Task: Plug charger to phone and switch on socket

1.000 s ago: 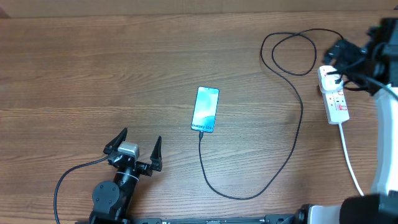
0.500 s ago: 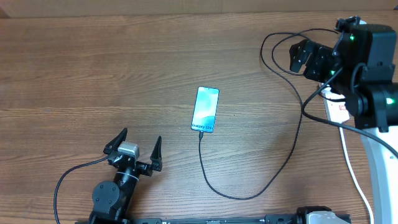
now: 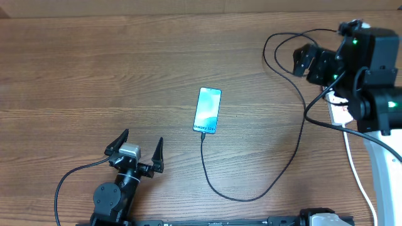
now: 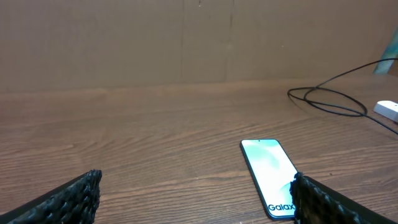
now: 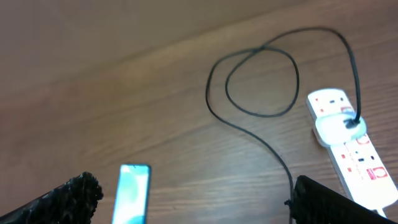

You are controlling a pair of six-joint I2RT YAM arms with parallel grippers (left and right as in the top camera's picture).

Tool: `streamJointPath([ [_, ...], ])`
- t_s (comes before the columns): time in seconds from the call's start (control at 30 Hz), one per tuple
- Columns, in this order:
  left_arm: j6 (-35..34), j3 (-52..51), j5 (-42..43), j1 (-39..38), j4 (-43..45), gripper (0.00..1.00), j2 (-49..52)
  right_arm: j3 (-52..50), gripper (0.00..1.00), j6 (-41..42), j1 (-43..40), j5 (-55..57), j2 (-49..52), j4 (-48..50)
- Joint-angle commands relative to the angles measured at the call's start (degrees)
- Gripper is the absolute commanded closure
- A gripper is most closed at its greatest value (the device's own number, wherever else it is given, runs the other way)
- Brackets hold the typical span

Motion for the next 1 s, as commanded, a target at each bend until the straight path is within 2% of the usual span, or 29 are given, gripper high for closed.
streamJointPath([
  [0.0,1.1,-0.2,-0.8,0.3,-0.2,0.0,-0.7,-5.6,0.0,-2.3,0.2,1.2,-1.1,1.1],
  [0.4,1.1,-0.2,-0.8,0.3,-0.2,0.0,-0.7,-28.8,0.0,-2.0,0.2,-1.0,-5.3,14.6],
  [0.57,1.1,-0.2,-0.8,0.3,-0.2,0.0,-0.7,-38.2,0.0,-2.1,0.2,-4.3,-5.3,24.0],
  [0.97,1.1,-0.2,-0.8,0.3,-0.2,0.01,-0.7,-53.8,0.0,-1.4,0.2,-6.6,-5.3,41.6],
])
